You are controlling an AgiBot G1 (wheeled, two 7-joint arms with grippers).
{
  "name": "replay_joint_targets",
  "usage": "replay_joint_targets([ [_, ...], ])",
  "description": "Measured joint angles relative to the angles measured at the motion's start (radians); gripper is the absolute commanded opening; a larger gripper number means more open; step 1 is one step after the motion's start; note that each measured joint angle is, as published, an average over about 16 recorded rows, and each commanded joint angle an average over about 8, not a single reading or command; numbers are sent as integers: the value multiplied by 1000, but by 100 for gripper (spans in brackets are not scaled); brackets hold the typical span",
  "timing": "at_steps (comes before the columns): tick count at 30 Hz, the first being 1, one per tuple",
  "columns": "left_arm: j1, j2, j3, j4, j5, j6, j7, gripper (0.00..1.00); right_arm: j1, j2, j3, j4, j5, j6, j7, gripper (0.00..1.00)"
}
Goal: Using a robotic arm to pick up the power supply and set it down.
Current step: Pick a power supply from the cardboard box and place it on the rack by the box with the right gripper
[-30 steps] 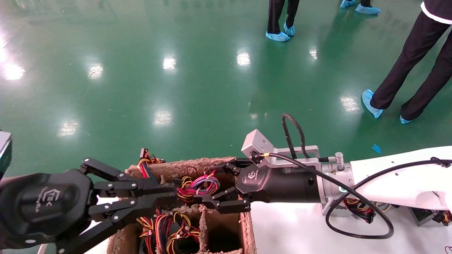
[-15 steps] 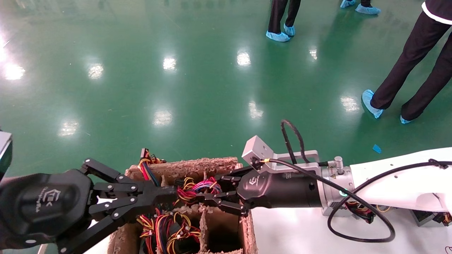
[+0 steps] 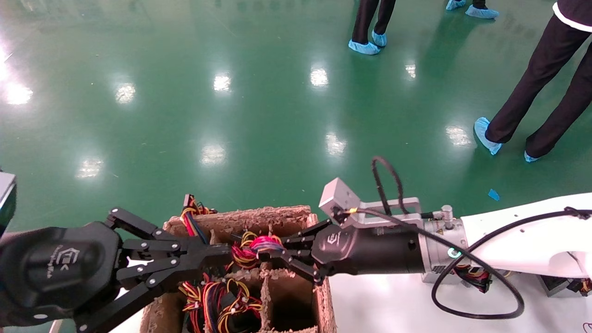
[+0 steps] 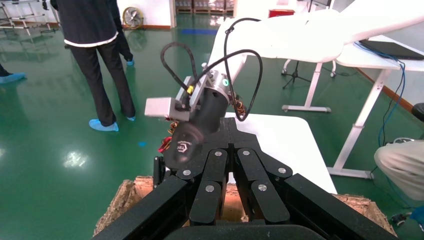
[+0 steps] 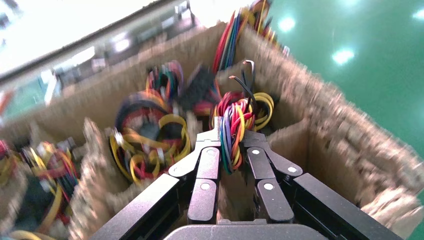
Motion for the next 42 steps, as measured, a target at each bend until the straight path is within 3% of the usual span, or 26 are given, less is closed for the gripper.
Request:
replay_joint_targets([
  [16,0,0,0,0,0,0,0,0,-2,36,195,-19,333,-59,34,0],
  [27,0,0,0,0,0,0,0,0,-13,167,304,154,441,37,111,0],
  [34,0,0,0,0,0,0,0,0,-116,317,365,311,463,140,185,0],
  [42,0,0,0,0,0,0,0,0,-357,528,483,461,525,228,243,0],
])
